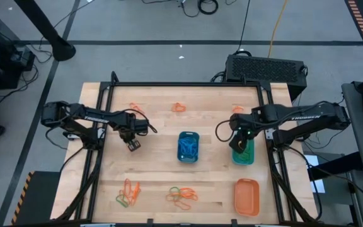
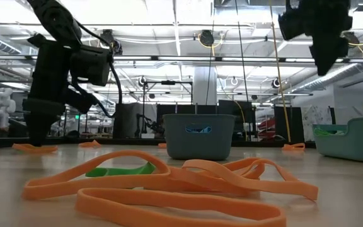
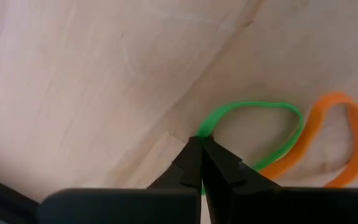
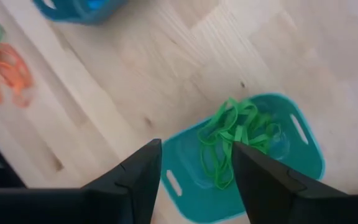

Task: Sort rubber bands into baskets
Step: Put the green rubberband into the light blue bin

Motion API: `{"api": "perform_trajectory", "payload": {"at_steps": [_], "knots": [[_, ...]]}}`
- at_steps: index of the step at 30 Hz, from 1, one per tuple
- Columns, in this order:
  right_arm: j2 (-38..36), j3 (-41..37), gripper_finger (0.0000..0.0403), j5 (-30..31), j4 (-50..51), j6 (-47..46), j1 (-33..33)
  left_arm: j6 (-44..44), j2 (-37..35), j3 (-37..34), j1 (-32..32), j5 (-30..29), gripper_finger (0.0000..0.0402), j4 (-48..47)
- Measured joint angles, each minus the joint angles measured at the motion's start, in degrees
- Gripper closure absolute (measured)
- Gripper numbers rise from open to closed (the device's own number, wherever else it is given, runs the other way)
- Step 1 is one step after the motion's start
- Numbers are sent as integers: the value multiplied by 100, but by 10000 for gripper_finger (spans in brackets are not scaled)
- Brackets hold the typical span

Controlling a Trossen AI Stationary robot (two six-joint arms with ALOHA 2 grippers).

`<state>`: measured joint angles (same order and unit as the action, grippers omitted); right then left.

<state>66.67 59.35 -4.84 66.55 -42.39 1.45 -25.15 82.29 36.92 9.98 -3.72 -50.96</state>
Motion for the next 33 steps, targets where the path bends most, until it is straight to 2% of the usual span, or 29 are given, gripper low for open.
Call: {"api": "perform_trajectory", "payload": {"at_steps": [7, 10, 16, 20, 26, 29, 33], "knots": [[-4, 613, 223, 166, -49, 50, 0, 212, -61, 463, 6, -248, 399, -6], [-7, 651, 226, 470, -611, 183, 0, 343, -188, 785, 7, -248, 400, 87], [60, 658, 227, 812, -1998, 854, 2, 313, -519, 1434, 7, 54, 400, 935], [132, 658, 227, 807, -2532, 1166, 2, 346, -704, 1771, 7, 178, 401, 727], [280, 656, 227, 813, -2551, 1376, 0, -48, -553, 1681, 248, -260, 401, -761], [404, 654, 227, 811, -2607, 1494, 0, 123, -437, 1406, 341, -192, 396, -1040], [584, 647, 227, 807, -2573, 1628, 0, 157, -334, 1051, 430, 15, 367, -886]]}}
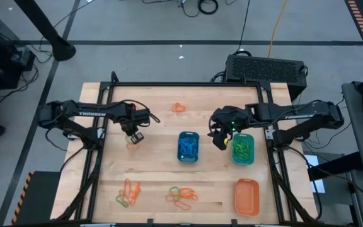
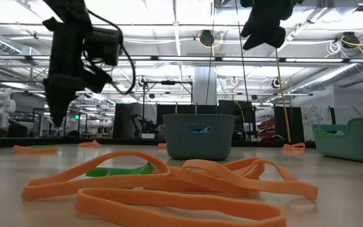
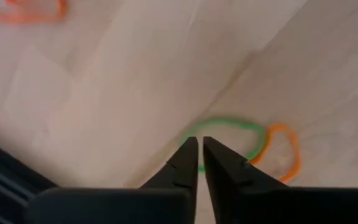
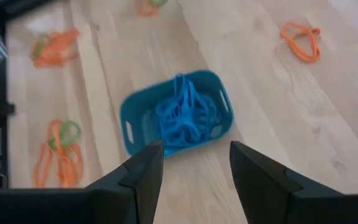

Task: Sort rubber bands into baskets
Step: Put the green rubberband into the light blue bin

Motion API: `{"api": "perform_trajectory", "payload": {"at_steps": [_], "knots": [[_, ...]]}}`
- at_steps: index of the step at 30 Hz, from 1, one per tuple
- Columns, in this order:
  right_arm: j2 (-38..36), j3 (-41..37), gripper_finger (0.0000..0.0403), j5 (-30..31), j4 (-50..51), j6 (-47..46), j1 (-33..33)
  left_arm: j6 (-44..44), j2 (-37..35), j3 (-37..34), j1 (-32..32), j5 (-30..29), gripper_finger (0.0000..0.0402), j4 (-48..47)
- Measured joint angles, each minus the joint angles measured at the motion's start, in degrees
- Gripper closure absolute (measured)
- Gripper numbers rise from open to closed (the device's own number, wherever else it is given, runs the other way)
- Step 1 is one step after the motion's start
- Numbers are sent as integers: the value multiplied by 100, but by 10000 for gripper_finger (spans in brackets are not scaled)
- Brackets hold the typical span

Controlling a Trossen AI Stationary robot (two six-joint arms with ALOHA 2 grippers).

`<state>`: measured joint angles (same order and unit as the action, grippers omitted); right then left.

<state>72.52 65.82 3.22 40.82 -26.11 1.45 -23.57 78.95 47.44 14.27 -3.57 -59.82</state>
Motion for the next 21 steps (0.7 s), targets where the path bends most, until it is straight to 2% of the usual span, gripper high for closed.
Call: {"api": "perform_trajectory", "payload": {"at_steps": [6, 10, 14, 17, 21], "knots": [[271, 0, 227, -19, 95, 108, 0, -307, 218, -397, 75, 57, 310, 79], [401, 1, 227, -23, 131, 158, 0, -308, 344, -528, 71, 206, 287, 129], [456, 0, 227, -31, 171, 198, 0, -308, 417, -642, 73, 283, 280, 269], [458, 0, 227, -31, 168, 197, 0, -308, 494, -684, 71, 51, 279, 280], [458, 0, 227, -31, 170, 197, 0, -302, 518, -684, 72, 56, 279, 418]]}}
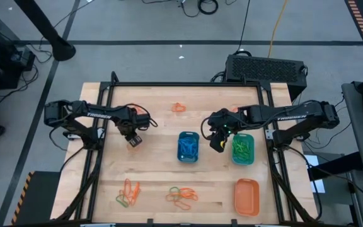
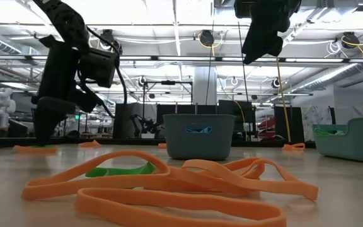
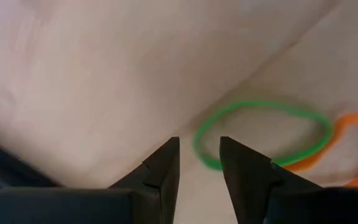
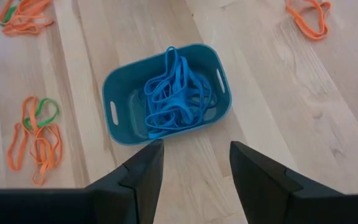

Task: Sort rubber bands into baskets
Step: Put the green rubberband into the light blue bin

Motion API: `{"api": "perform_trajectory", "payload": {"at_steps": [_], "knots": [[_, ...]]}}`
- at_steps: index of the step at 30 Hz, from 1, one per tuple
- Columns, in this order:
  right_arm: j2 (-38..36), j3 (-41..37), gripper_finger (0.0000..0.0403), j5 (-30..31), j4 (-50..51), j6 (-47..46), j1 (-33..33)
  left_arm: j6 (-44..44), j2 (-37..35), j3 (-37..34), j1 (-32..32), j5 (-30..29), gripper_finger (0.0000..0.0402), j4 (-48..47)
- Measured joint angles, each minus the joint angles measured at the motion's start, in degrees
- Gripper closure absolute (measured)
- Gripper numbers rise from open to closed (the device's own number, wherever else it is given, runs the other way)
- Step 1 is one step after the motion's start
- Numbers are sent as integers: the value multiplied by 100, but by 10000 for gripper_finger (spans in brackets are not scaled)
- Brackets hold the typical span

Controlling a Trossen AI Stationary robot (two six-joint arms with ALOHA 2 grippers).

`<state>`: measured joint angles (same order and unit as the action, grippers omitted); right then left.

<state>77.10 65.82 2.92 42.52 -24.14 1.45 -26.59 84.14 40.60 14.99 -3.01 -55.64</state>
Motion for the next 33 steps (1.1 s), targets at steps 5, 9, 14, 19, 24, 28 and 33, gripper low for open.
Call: {"api": "perform_trajectory", "payload": {"at_steps": [5, 9, 14, 19, 24, 28, 33], "knots": [[0, 0, 227, 0, -1, 0, 0, 142, 0, -35, 1, 103, 279, 176], [0, 0, 227, 0, -1, 0, 0, 147, -19, -248, 87, 131, 278, 383], [0, 0, 227, 0, -2, 0, 0, 163, -33, -426, 266, 271, 278, 468], [0, 0, 227, 2, -26, 0, 0, 317, -24, -440, 320, 538, 293, 543], [0, 0, 227, 2, -36, 0, 0, 306, -22, -442, 330, 520, 378, 602], [0, 1, 227, 2, -38, 0, 0, 302, -22, -423, 331, 409, 394, 635], [0, 2, 227, 2, -43, -51, 0, 304, -257, -304, 331, 73, 399, 680]]}}
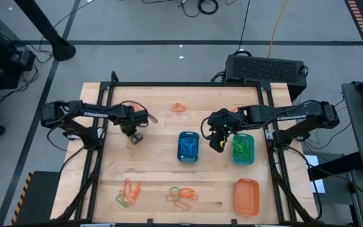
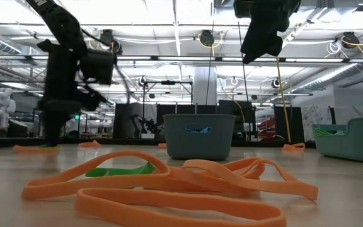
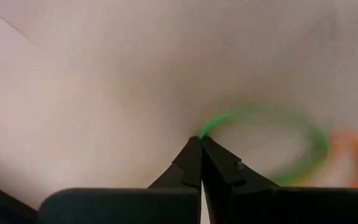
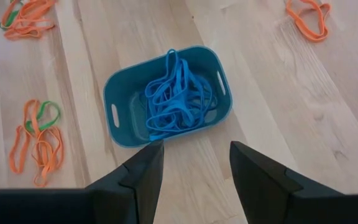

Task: Sort rubber bands into baskets
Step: Put the green rubberband into the light blue bin

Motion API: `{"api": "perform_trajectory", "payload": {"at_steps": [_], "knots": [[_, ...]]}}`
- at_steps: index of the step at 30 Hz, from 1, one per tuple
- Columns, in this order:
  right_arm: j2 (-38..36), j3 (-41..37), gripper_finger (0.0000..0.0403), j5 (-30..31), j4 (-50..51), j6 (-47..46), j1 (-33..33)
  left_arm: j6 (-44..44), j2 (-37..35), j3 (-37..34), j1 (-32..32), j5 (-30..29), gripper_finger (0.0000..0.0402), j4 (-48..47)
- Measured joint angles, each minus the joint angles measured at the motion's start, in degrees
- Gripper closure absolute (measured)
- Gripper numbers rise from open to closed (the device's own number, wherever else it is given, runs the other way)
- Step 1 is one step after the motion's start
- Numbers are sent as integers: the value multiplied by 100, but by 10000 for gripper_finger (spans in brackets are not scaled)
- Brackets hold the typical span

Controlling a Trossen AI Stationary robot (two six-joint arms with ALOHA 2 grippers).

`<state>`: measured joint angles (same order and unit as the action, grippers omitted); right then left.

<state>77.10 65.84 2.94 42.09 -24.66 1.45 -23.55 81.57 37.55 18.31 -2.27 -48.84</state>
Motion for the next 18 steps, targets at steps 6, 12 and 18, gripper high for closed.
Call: {"api": "perform_trajectory", "payload": {"at_steps": [6, 12, 18], "knots": [[24, 0, 227, 22, -238, -4, -11, -6, -613, 155, -7, -130, 400, 386], [203, 4, 227, 31, -1073, 301, -73, -69, -1382, 189, -48, 805, 400, 1653], [628, 7, 227, 26, -2267, 608, -343, -649, -1856, 204, -200, 1525, 401, 3685]]}}
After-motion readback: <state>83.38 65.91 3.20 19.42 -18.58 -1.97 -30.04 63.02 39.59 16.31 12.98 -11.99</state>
